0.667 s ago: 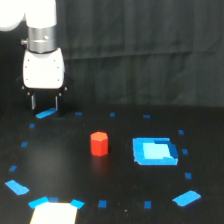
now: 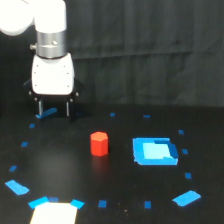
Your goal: Pick up the red object from the table
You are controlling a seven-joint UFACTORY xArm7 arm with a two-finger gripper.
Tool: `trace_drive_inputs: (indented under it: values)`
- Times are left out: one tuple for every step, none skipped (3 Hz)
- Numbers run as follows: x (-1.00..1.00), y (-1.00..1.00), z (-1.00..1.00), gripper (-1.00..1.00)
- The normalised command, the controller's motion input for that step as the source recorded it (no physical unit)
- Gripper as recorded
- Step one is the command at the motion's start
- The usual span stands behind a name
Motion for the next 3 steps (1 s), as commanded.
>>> trace_drive_inputs:
  values:
    - [1.0, -1.0, -0.55, 1.0]
    - [1.0, -0.9, 0.11, 1.0]
    - [0.32, 1.0, -0.74, 1.0]
